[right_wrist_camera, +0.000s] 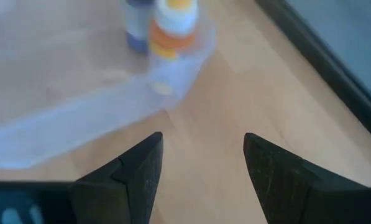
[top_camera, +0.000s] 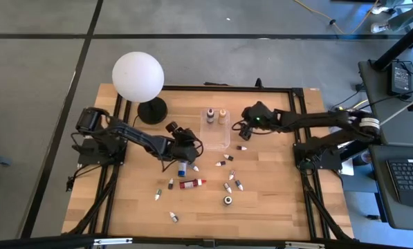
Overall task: Pick & Place food coloring
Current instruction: Put the small green food coloring bottle in the transparent bin
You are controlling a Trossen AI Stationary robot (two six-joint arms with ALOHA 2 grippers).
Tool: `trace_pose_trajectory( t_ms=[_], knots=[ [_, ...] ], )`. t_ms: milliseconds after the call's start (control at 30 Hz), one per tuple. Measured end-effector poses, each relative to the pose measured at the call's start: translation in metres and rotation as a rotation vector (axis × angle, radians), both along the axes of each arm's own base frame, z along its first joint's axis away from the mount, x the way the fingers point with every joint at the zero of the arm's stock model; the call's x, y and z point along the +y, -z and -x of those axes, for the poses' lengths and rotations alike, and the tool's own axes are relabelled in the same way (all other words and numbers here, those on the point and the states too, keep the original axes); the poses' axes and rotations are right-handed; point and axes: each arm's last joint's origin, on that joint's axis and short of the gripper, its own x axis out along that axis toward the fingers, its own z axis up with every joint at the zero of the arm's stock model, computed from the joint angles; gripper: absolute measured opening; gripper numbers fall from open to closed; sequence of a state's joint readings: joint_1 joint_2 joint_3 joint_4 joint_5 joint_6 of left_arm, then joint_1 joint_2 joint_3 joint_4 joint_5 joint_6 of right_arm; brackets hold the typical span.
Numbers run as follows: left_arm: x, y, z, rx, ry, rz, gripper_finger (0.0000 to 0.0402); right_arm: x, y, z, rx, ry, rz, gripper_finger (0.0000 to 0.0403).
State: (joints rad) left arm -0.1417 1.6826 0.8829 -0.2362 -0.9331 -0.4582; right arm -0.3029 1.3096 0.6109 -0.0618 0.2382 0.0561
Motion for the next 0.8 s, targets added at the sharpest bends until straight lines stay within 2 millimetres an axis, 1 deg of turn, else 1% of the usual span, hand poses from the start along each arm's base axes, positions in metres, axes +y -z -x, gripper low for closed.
trace_pose_trajectory(
  t_ms=[67,200,267,333,433,500,667,733,800],
  knots=[
    [-0.002,-0.012,0.005,-0.028,-0.005,0.001,0.0163,0.008,-0.011,0.003,-0.053,-0.05,-0.03,0.0226],
    [-0.009,-0.027,0.018,-0.015,0.022,0.0,0.0166,0.032,-0.031,0.005,-0.18,-0.28,-0.132,0.0226],
    [-0.013,-0.033,0.026,-0.017,0.04,-0.002,0.0166,0.047,-0.037,0.005,-0.206,-0.407,-0.162,0.0226],
    [-0.018,-0.037,0.035,-0.061,0.065,0.009,0.0165,0.062,-0.039,0.006,-0.209,-0.504,-0.18,0.0226],
    [-0.024,-0.035,0.05,-0.152,0.149,0.081,0.0165,0.081,-0.041,0.005,-0.21,-0.582,-0.156,0.0226],
    [-0.028,-0.032,0.055,-0.235,0.272,0.159,0.0166,0.089,-0.041,0.004,-0.21,-0.588,-0.129,0.0226],
    [-0.039,-0.026,0.065,-0.393,0.754,0.326,0.0168,0.103,-0.043,0.004,-0.23,-0.622,-0.11,0.0226],
    [-0.041,-0.026,0.07,-0.454,0.883,0.342,0.0167,0.107,-0.045,0.003,-0.249,-0.636,-0.118,0.0226],
    [-0.041,-0.026,0.074,-0.487,0.946,0.324,0.0165,0.112,-0.046,0.004,-0.261,-0.647,-0.13,0.0226]
  ],
)
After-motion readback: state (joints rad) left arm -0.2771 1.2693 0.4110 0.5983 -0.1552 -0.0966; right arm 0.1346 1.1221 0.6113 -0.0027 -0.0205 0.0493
